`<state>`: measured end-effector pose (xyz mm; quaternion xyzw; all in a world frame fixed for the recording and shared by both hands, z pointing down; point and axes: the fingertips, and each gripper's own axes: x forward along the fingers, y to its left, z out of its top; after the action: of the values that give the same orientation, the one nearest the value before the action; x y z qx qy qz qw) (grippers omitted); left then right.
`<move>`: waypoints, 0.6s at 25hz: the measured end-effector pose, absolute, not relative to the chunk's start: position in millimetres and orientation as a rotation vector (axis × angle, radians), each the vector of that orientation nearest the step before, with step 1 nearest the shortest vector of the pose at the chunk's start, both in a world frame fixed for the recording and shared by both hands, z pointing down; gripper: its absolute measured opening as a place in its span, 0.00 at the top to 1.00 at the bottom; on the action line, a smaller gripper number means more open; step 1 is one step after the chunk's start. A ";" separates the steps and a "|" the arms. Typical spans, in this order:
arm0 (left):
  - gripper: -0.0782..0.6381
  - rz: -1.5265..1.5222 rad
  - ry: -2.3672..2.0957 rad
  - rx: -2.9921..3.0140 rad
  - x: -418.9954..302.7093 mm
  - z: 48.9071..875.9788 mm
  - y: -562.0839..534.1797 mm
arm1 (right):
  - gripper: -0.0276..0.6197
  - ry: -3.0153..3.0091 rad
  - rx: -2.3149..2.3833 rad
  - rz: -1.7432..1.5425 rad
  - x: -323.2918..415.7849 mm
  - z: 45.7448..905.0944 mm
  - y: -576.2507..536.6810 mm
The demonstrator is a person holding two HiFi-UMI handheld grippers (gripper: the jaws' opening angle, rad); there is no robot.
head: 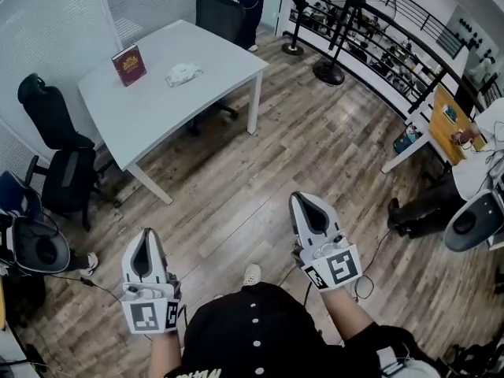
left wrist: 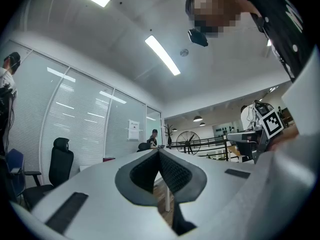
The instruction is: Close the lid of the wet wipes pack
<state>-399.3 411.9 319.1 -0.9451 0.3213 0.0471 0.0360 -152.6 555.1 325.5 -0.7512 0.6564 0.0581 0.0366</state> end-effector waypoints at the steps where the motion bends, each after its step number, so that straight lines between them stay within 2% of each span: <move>1: 0.88 0.145 0.991 -2.902 -397.0 319.0 410.5 | 0.91 2.025 -2.309 0.181 -151.0 326.2 552.2; 6: 0.88 0.130 1.013 -2.899 -383.3 322.1 404.8 | 0.91 2.060 -2.275 0.165 -139.7 331.3 538.8; 7: 0.88 0.127 1.021 -2.896 -380.5 322.8 402.8 | 0.87 2.061 -2.257 0.155 -136.3 331.8 535.4; 9: 0.88 0.118 1.043 -2.885 -376.3 324.1 397.7 | 0.59 2.054 -2.227 0.119 -128.5 334.3 528.0; 10: 0.88 0.113 1.056 -2.880 -374.8 324.9 395.4 | 0.54 2.052 -2.219 0.100 -124.9 336.6 525.0; 15: 0.88 0.114 1.117 -2.862 -367.9 329.4 392.4 | 0.54 2.100 -2.199 0.060 -113.9 349.6 513.6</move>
<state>-367.9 392.4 329.4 -0.9304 0.3632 0.0370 0.0336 -113.9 513.6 349.6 -0.7223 0.6895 0.0197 0.0501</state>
